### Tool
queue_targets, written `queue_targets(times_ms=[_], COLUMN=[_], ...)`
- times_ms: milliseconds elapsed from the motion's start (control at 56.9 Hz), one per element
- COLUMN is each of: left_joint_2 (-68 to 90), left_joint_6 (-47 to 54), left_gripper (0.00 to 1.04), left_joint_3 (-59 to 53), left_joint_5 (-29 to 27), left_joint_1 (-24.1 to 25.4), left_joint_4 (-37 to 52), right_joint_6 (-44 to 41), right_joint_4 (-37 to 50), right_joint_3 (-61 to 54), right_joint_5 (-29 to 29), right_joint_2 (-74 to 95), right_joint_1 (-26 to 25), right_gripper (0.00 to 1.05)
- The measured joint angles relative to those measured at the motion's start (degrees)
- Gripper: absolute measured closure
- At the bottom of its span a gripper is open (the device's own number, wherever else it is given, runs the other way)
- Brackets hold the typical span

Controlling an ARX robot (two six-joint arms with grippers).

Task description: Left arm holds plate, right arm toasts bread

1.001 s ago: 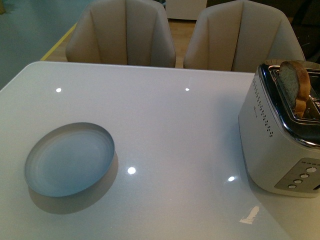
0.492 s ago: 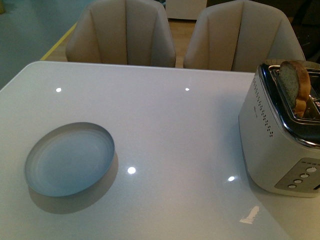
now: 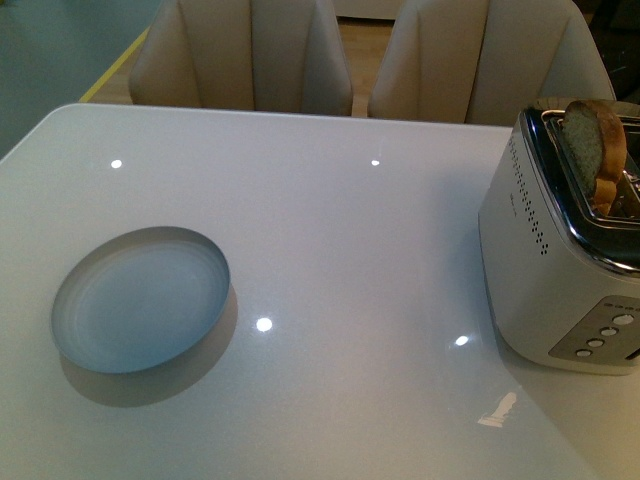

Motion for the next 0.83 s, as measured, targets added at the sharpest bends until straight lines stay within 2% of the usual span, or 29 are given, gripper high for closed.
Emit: queue_targets(times_ms=[88, 404, 474, 825], left_joint_2=[0.0, 0.0, 0.0, 0.0], left_joint_6=[0.0, 0.0, 0.0, 0.2], left_gripper=[0.79, 0.24, 0.06, 0.07], left_joint_3=[0.0, 0.0, 0.0, 0.0], left_joint_5=[0.0, 0.0, 0.0, 0.0], left_joint_1=[0.0, 0.0, 0.0, 0.0], left_joint_4=[0.0, 0.0, 0.0, 0.0], right_joint_6=[0.0, 0.0, 0.0, 0.0], right_joint_4=[0.0, 0.0, 0.0, 0.0], right_joint_3=[0.0, 0.0, 0.0, 0.0], right_joint_5=[0.0, 0.0, 0.0, 0.0], right_joint_2=[0.0, 0.0, 0.0, 0.0], right_joint_1=[0.0, 0.0, 0.0, 0.0], right_gripper=[0.09, 0.09, 0.09, 0.09])
